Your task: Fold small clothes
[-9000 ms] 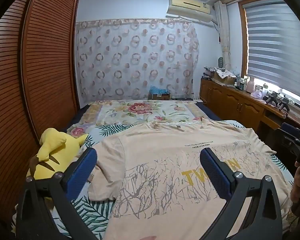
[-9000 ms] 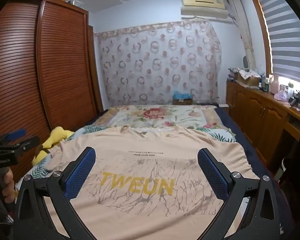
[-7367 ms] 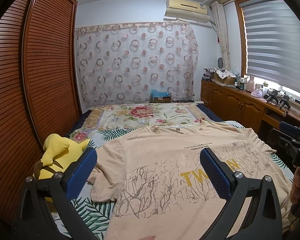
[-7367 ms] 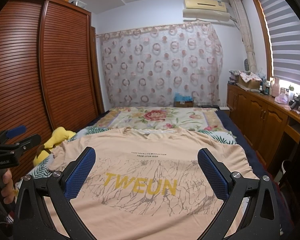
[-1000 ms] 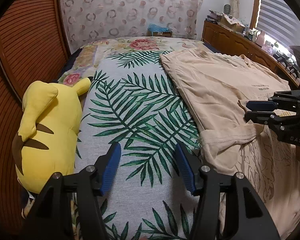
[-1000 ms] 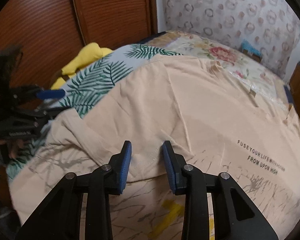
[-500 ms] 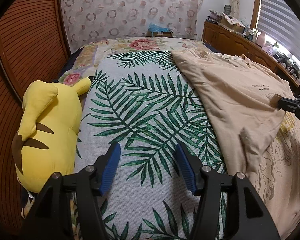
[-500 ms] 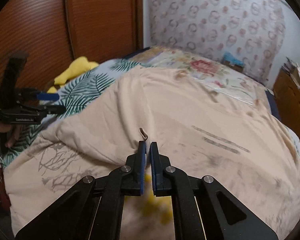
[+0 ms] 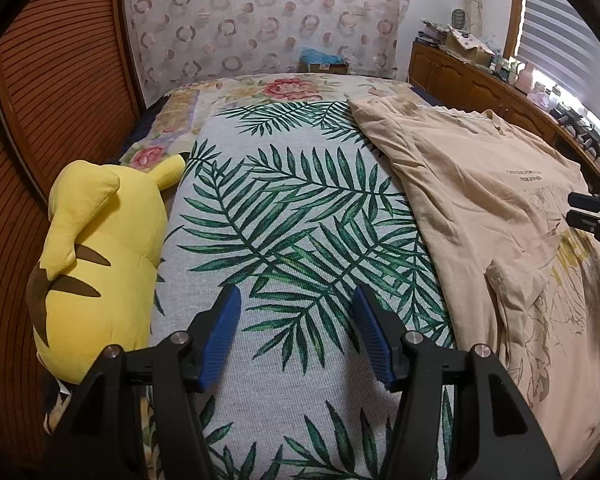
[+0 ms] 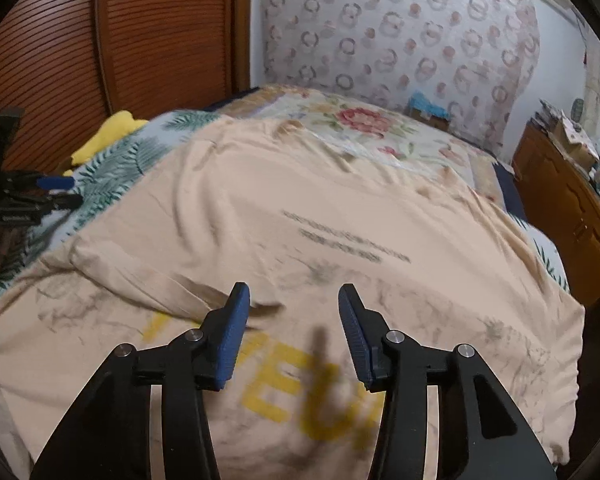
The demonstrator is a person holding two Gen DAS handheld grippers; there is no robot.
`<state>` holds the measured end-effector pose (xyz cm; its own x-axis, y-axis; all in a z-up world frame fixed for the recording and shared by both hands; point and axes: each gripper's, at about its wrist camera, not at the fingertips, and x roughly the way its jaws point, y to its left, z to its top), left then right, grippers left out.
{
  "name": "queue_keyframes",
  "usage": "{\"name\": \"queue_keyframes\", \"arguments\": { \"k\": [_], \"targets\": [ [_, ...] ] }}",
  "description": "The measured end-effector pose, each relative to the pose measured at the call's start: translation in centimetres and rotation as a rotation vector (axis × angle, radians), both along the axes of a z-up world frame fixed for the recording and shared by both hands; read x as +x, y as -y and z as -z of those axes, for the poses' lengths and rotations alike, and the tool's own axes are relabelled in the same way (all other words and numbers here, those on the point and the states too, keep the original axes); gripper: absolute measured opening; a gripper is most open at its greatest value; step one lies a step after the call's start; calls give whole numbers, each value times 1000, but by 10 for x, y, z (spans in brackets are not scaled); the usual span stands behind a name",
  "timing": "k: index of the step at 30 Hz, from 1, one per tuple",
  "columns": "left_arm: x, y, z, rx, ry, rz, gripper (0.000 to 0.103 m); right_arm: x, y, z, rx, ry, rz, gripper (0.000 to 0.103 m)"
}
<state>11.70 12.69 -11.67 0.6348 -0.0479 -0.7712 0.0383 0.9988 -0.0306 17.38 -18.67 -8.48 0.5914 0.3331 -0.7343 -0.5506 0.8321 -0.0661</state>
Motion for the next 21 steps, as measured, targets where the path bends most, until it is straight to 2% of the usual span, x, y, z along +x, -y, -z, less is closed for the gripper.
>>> {"name": "queue_keyframes", "arguments": {
  "k": [4, 7, 9, 12, 14, 17, 21],
  "targets": [
    [-3, 1, -2, -7, 9, -9, 58, -1, 21, 3, -20, -5, 20, 47],
    [-16, 14, -14, -6, 72, 0, 58, -5, 39, 5, -22, -19, 40, 47],
    [-22, 26, -23, -14, 99, 34, 58, -7, 51, 8, -23, -32, 55, 47],
    [-29, 48, -38, -66, 133, 112, 56, -8, 65, 14, -26, -58, 75, 48],
    [-30, 65, -44, -99, 133, 169, 52, -7, 73, 14, 2, -67, 82, 52],
    [-27, 84, -44, -123, 117, 224, 46, -7, 76, 14, 16, -70, 94, 54],
    [-18, 99, -34, -109, 71, 251, 36, -9, 75, 14, 11, -66, 96, 55]
  ]
}}
